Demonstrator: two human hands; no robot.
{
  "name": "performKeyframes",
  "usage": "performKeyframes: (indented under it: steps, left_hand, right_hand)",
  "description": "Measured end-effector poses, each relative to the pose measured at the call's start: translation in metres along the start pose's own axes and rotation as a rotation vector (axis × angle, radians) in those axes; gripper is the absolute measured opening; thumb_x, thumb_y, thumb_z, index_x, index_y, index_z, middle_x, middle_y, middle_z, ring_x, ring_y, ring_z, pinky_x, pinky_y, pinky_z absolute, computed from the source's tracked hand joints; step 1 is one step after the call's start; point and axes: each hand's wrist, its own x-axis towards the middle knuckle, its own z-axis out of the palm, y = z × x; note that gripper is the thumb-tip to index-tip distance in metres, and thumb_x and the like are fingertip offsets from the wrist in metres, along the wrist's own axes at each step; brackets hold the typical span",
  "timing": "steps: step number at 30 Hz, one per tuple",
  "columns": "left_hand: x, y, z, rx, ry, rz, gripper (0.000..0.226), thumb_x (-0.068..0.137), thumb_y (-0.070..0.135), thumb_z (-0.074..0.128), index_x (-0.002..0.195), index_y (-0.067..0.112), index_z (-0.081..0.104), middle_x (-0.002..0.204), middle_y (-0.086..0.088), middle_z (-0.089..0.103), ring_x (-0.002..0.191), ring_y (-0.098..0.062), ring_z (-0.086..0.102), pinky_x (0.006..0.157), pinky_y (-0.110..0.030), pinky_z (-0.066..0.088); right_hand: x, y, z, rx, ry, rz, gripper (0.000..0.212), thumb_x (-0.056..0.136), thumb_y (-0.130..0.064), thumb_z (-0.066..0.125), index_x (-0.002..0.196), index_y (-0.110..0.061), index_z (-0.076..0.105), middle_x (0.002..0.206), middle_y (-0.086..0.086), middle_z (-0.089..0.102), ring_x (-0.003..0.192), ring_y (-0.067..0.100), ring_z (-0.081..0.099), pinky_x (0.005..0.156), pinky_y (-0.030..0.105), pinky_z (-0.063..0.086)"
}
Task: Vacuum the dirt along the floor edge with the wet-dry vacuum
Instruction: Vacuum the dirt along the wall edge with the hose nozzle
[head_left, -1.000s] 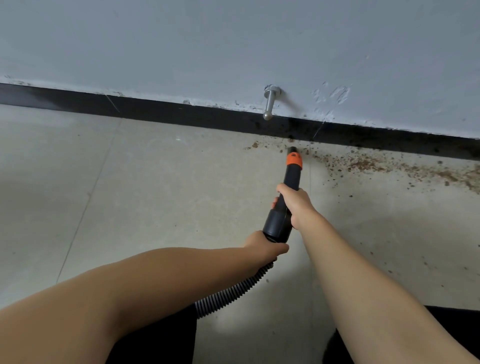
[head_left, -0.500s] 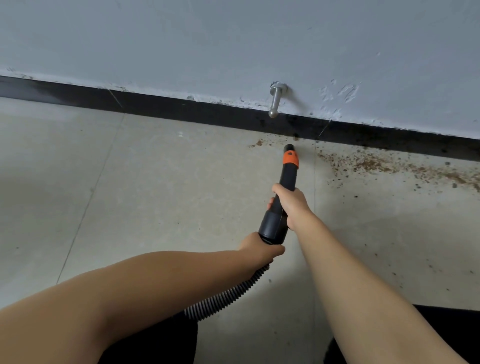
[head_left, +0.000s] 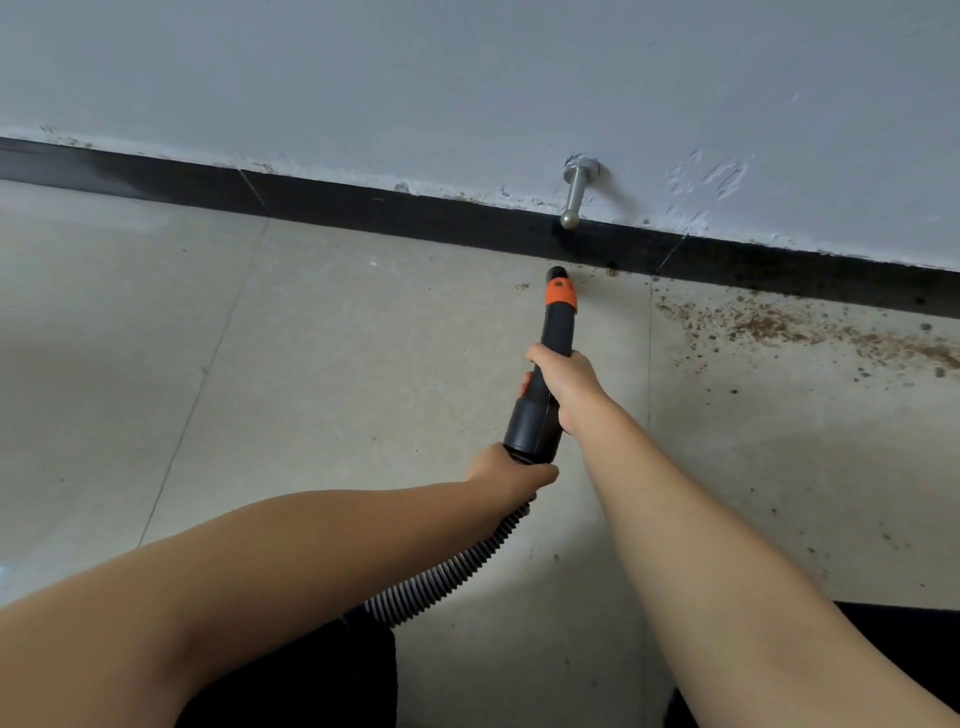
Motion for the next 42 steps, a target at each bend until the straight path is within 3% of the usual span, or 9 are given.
performKeyframes:
  steps: [6, 13, 20, 34, 42]
  left_hand:
    - [0.004, 0.017, 0.007, 0.08, -0.081, 0.034, 0.03, 0.077, 0.023, 0.068, 0.103, 0.012, 0.056, 0.073, -0.005, 0.059, 0.059, -0.019, 0.055, 0.062, -0.028, 0.049]
    - [0.001, 0.016, 0.011, -0.061, -0.037, 0.01, 0.027, 0.079, 0.018, 0.067, 0.101, 0.009, 0.055, 0.068, -0.006, 0.055, 0.055, -0.02, 0.051, 0.06, -0.029, 0.048]
    - [0.007, 0.024, 0.004, -0.045, 0.001, 0.04, 0.029, 0.078, 0.02, 0.068, 0.102, 0.008, 0.056, 0.069, -0.005, 0.056, 0.055, -0.02, 0.052, 0.062, -0.029, 0.049]
    - [0.013, 0.047, 0.054, 0.111, -0.135, 0.046, 0.034, 0.08, 0.021, 0.067, 0.108, 0.006, 0.055, 0.072, -0.006, 0.057, 0.054, -0.017, 0.052, 0.053, -0.024, 0.045]
    - [0.001, 0.023, 0.046, 0.013, -0.096, -0.014, 0.032, 0.079, 0.018, 0.066, 0.106, 0.006, 0.054, 0.071, -0.007, 0.054, 0.056, -0.02, 0.051, 0.062, -0.03, 0.048]
  right_hand:
    - [0.003, -0.007, -0.024, 0.087, 0.126, -0.004, 0.01, 0.085, -0.007, 0.055, 0.083, -0.012, 0.046, 0.064, 0.006, 0.051, 0.05, 0.019, 0.05, 0.054, 0.028, 0.048]
    - [0.008, -0.017, -0.007, -0.078, -0.005, 0.014, 0.012, 0.085, -0.009, 0.058, 0.091, -0.01, 0.048, 0.065, 0.007, 0.054, 0.049, 0.018, 0.052, 0.053, 0.028, 0.048]
    - [0.011, -0.027, 0.0, -0.072, -0.042, 0.004, 0.013, 0.085, -0.009, 0.058, 0.091, -0.011, 0.047, 0.067, 0.007, 0.054, 0.051, 0.018, 0.053, 0.057, 0.03, 0.05]
    - [0.016, -0.03, -0.074, 0.021, 0.163, 0.009, 0.011, 0.086, -0.01, 0.056, 0.092, -0.011, 0.048, 0.068, 0.006, 0.055, 0.053, 0.017, 0.053, 0.055, 0.029, 0.05]
    - [0.005, -0.013, -0.052, -0.052, 0.048, 0.01, 0.012, 0.086, -0.009, 0.058, 0.092, -0.011, 0.047, 0.066, 0.007, 0.055, 0.05, 0.018, 0.053, 0.053, 0.027, 0.049]
